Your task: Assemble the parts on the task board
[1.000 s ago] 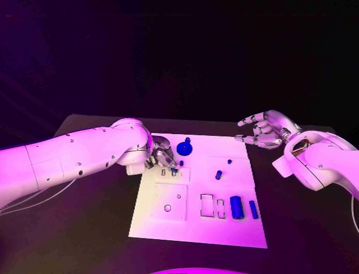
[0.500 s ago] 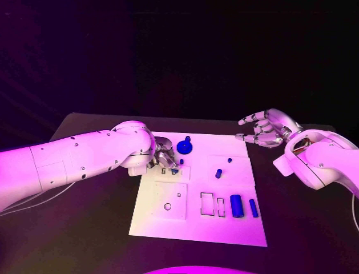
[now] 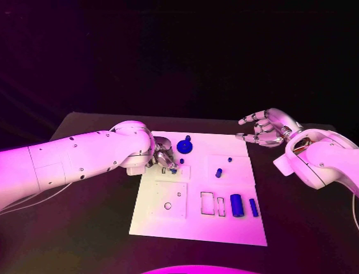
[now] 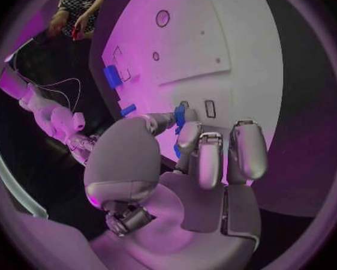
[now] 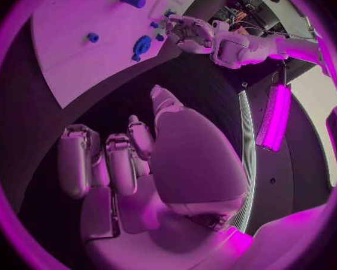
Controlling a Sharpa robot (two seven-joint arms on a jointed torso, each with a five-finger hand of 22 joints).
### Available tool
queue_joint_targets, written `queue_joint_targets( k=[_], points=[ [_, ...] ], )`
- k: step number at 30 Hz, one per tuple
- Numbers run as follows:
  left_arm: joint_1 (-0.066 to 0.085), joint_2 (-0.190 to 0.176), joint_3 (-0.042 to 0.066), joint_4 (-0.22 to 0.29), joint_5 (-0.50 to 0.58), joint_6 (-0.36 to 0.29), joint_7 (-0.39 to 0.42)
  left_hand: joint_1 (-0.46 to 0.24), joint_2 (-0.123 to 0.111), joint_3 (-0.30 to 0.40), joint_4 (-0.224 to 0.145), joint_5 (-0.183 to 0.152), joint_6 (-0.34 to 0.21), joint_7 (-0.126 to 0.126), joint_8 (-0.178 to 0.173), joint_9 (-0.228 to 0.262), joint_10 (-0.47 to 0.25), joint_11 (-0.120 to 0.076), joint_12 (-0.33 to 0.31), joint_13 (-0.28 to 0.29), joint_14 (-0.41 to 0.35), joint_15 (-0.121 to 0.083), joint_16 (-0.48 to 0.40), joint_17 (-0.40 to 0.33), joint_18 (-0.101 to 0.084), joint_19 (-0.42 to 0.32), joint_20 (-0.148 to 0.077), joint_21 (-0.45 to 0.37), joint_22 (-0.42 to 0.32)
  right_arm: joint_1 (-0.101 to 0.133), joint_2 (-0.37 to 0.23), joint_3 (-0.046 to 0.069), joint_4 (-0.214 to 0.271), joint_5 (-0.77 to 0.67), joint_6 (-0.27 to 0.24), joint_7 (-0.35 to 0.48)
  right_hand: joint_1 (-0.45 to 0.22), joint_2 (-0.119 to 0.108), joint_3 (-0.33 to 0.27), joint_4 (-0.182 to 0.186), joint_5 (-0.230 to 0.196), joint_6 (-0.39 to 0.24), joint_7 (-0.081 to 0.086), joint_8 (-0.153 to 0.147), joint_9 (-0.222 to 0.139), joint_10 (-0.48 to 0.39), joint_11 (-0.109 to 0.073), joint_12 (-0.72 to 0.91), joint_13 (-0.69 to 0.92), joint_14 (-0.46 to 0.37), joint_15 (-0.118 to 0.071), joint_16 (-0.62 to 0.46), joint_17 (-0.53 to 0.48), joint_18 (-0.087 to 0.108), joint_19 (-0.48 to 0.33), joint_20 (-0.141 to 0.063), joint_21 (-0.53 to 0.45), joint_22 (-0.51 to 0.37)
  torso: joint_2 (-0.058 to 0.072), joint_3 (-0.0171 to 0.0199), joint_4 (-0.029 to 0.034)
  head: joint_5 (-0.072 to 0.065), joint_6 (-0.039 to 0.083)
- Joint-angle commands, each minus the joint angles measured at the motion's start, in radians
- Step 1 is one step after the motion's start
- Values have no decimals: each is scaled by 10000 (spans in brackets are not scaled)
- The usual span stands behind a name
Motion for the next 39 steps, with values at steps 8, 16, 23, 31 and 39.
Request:
queue_joint_targets(
  k=[8, 16, 23, 31, 39],
  points=[
    [-13, -59, -5, 71, -247, 336, 12, -201, -39, 2222, -2148, 197, 139, -60, 44, 32, 104, -13, -10, 22, 928, -65, -48, 2169, -74, -16, -72, 24, -12, -8, -1, 2, 6, -131, 165, 46, -31, 77, 66, -12, 43, 91, -17, 38, 7, -61, -36, -33, -15, 801, -19, -45, 1574, 56, -53, -18, -63, 1365, 3, -6, 5, 13, -39],
    [-14, -70, -5, 81, -253, 419, 4, -243, -54, 2249, -2172, 256, 155, -65, 47, 43, 119, -18, -9, 29, 924, -69, -55, 2153, -71, -20, -77, 17, -24, -11, 3, 2, 2, -137, 177, 47, -31, 77, 66, -12, 43, 91, -17, 38, 7, -61, -36, -33, -15, 801, -19, -45, 1574, 56, -53, -18, -63, 1365, 3, 0, 2, 27, -53],
    [-15, -60, -6, 120, -190, 530, -3, -261, -60, 2255, -2178, 275, 161, -66, 48, 47, 123, -19, -10, 29, 927, -71, -50, 2164, -75, -12, -78, 24, -6, -17, 16, 1, -10, -138, 189, 51, -43, 72, 76, -14, 57, 107, -22, 45, 5, -61, -40, -31, -16, 800, -23, -47, 1570, 57, -55, -22, -69, 1363, 3, 6, -4, 45, -75],
    [-16, -36, -7, 133, -133, 563, -5, -267, -63, 2257, -2180, 280, 164, -67, 49, 48, 126, -20, -8, 32, 929, -71, -46, 2172, -75, -12, -79, 24, -7, -21, 22, 1, -14, -139, 192, 54, -48, 71, 82, -14, 62, 115, -25, 49, 4, -63, -42, -32, -19, 799, -24, -49, 1566, 56, -51, -23, -64, 1367, 5, 10, -6, 43, -86],
    [-15, 53, -9, 18, -82, 673, -20, -353, -94, 2280, -2214, 374, 202, -81, 54, 66, 160, -31, -2, 48, 929, -79, -47, 2170, -78, -6, -86, 27, 4, -22, 23, 1, -15, -139, 190, 54, -48, 71, 82, -14, 62, 115, -25, 49, 4, -63, -42, -32, -19, 799, -24, -49, 1566, 56, -51, -23, -64, 1367, 2, 18, -6, 45, -94]
  ],
)
